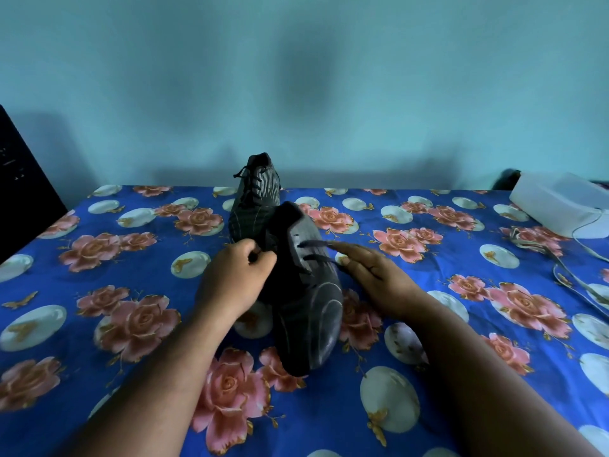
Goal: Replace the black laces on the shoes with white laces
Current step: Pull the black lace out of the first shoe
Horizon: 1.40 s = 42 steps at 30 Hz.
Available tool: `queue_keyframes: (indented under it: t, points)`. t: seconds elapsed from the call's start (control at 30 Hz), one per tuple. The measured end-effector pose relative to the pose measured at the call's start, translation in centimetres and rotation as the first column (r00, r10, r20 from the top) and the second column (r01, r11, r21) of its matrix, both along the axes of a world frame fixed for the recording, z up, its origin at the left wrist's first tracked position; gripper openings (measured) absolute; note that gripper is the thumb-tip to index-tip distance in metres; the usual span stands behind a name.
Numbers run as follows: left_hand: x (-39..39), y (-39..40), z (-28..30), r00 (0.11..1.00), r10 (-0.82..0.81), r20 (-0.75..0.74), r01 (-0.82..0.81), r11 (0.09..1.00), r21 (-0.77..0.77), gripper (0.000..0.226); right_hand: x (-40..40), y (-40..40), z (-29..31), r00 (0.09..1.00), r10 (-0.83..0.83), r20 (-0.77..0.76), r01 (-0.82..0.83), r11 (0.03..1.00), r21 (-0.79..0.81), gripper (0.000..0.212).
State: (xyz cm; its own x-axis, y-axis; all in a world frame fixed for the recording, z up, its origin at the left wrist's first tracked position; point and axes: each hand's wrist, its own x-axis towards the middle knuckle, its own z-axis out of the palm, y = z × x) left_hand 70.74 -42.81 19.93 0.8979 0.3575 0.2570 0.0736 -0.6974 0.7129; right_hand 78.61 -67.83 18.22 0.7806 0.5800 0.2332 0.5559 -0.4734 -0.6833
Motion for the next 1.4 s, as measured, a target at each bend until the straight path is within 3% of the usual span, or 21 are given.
queue_keyframes:
  t: [0.1,0.3,0.47,0.63,0.7,0.8,0.87,0.93,1.03,1.13,1.27,1.4]
  points:
    - [-0.2,0.2,0.1,0.998,-0.064,0.02,0.067,0.99,-0.122,0.026,0.0,-0.3,-0.4,0.998,0.029,0.05,-0.023,0.993,-0.115,0.058]
    - [-0.4,-1.0,0.0,0.977,-0.146,0.155,0.166,0.978,-0.125,0.019,-0.4,0.1,0.5,1.0,0.015,-0.022,-0.01,0.977,0.211,0.041]
    - [-0.4,-1.2,0.0,0.965,-0.194,0.178,0.219,0.966,-0.137,0.016,-0.7,0.2,0.8,0.998,0.029,-0.056,-0.015,0.971,0.238,0.039]
    - [0.1,-0.3,0.0,0.99,-0.105,0.098,0.141,0.845,-0.516,0.027,-0.5,0.4,0.6,0.998,0.041,-0.051,-0.033,0.987,0.159,0.041]
    - [0.3,-0.1,0.0,0.998,-0.05,0.029,0.057,0.811,-0.582,0.022,-0.4,0.6,0.6,0.999,0.023,-0.031,-0.018,0.987,0.157,0.042]
    - [0.1,0.0,-0.2,0.998,0.063,0.005,-0.057,0.936,-0.348,0.022,-0.4,0.5,0.7,0.999,0.008,-0.053,0.001,0.986,0.165,0.041]
    - [-0.4,-0.2,0.1,0.992,0.053,0.116,-0.036,0.989,-0.141,0.012,-0.1,0.1,0.5,0.994,0.008,-0.105,0.01,0.984,0.178,0.04]
    - [-0.6,-0.4,0.4,0.969,-0.076,0.235,0.099,0.991,-0.087,0.007,0.3,-0.4,0.2,0.986,0.044,-0.158,-0.015,0.984,0.18,0.045]
    - [-0.5,-0.9,0.1,0.907,-0.29,0.305,0.304,0.953,0.004,0.02,0.2,-1.0,0.1,0.97,0.087,-0.227,-0.06,0.99,0.125,0.067]
    - [-0.1,-1.5,-0.8,0.874,-0.361,0.326,0.332,0.933,0.143,0.022,0.1,-1.2,0.1,0.96,0.129,-0.248,-0.112,0.99,0.082,0.084]
    - [0.4,-1.4,-1.2,0.896,-0.305,0.321,0.307,0.951,0.046,0.011,0.2,-1.2,0.1,0.967,0.133,-0.219,-0.127,0.991,0.041,0.093]
    - [0.2,-1.3,-0.8,0.95,-0.19,0.248,0.256,0.929,-0.267,0.013,0.1,-1.1,0.2,0.97,0.131,-0.206,-0.128,0.991,0.027,0.093]
